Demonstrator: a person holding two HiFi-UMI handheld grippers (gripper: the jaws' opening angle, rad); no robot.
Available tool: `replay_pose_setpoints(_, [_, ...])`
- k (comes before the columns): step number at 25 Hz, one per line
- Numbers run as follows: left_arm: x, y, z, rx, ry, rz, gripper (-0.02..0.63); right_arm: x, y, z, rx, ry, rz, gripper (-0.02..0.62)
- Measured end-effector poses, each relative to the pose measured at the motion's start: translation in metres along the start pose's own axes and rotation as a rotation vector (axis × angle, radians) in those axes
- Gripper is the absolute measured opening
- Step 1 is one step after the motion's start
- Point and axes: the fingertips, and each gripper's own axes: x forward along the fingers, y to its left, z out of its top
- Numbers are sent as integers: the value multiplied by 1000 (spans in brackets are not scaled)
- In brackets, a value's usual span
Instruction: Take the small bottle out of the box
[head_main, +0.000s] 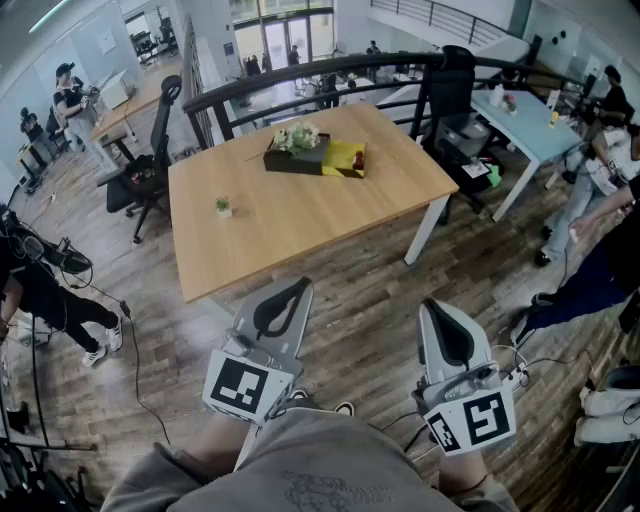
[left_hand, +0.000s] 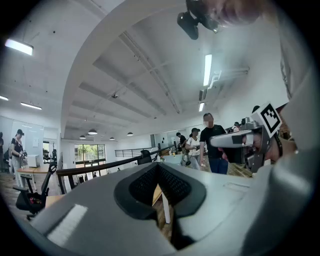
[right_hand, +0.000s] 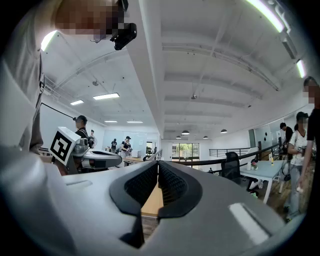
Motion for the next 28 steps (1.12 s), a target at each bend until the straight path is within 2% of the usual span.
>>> replay_pose_setpoints(13, [-15, -11, -3, -19, 11, 12, 1, -12, 6, -9, 26, 15, 14, 14])
replay_pose_setpoints(17, [-15, -7, -8, -29, 22, 19, 1, -9, -1, -10, 41, -14, -29, 18])
replay_pose_setpoints(20, [-11, 0, -13, -37, 30, 26, 2, 0, -7, -12, 50, -18, -41, 134])
replay_pose_setpoints(21, [-8, 2, -15, -42, 33, 27, 0, 4, -9, -14, 51, -12, -39, 147])
replay_pose_setpoints(28, [27, 23, -32, -62, 45, 9, 2, 39, -27, -29, 55, 23, -53, 147])
